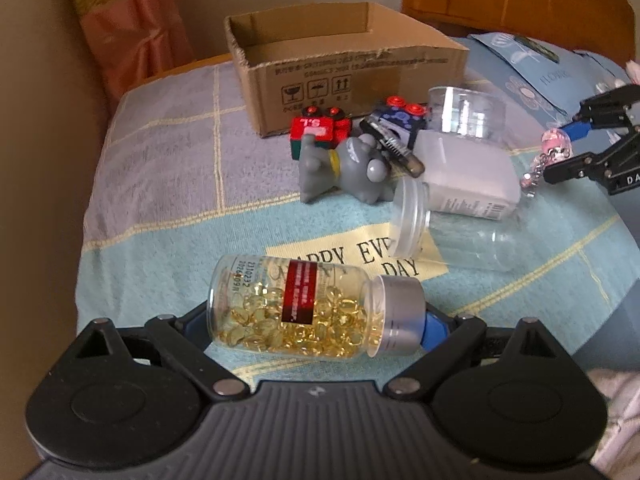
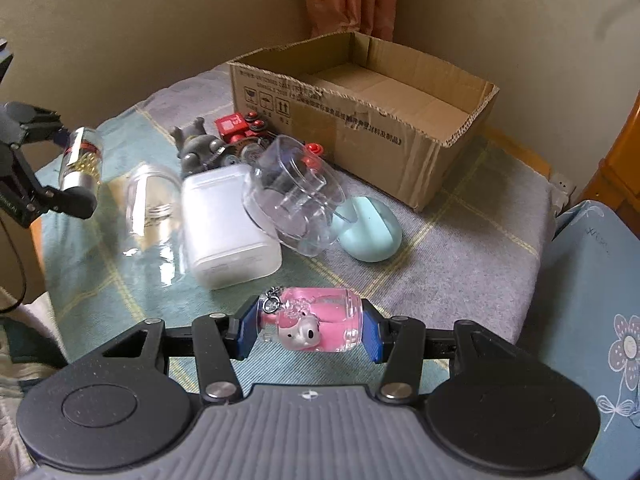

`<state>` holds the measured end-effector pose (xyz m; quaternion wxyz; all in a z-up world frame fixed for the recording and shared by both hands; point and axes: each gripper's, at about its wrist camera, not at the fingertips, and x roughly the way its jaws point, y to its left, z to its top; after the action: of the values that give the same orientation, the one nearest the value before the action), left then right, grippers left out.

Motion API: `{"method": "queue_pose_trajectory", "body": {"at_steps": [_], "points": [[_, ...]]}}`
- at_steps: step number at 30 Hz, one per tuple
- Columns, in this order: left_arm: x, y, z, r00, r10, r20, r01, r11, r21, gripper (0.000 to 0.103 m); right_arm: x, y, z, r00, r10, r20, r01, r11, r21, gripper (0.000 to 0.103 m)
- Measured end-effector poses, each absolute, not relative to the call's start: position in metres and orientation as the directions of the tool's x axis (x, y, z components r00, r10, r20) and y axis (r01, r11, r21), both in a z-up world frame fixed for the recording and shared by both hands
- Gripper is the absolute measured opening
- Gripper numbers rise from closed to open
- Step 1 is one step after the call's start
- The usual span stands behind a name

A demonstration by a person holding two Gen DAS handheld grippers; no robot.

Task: Organize rigid objects
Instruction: 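Close the right tool on the pink keychain charm and lift it, then carry both items to the cardboard box and release them inside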

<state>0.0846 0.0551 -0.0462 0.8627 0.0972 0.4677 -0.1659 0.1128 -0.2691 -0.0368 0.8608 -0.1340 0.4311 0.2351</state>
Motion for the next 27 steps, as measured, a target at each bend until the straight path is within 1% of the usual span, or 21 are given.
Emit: {"method": "queue_pose_trajectory", "body": {"at_steps": [7, 13, 17, 22, 27], "points": [[0.094, 0.055, -0.023, 0.475, -0.223, -0.851, 0.438, 0.899, 0.009, 0.095, 0.107, -0.27, -0.008, 0.525, 0.3, -0.797, -0.528, 0.849, -0.028, 0.056], [0.115, 0.051, 0.003, 0.49, -0.233, -0.84, 0.458, 0.889, 0.02, 0.095, 0.115, -0.265, 0.021, 0.565, 0.322, -0.76, -0.531, 0.847, -0.035, 0.056], [0.137, 0.045, 0.026, 0.542, -0.221, -0.811, 0.455, 0.888, 0.062, 0.095, 0.128, -0.261, 0.042, 0.599, 0.34, -0.725, -0.534, 0.844, -0.045, 0.056], [0.179, 0.037, 0.054, 0.591, -0.23, -0.773, 0.437, 0.897, 0.068, 0.095, 0.153, -0.254, 0.062, 0.635, 0.344, -0.691, -0.521, 0.852, -0.054, 0.056], [0.226, 0.021, 0.071, 0.618, -0.228, -0.752, 0.425, 0.902, 0.076, 0.095, 0.183, -0.248, 0.074, 0.652, 0.337, -0.679, -0.504, 0.862, -0.056, 0.056]]}}
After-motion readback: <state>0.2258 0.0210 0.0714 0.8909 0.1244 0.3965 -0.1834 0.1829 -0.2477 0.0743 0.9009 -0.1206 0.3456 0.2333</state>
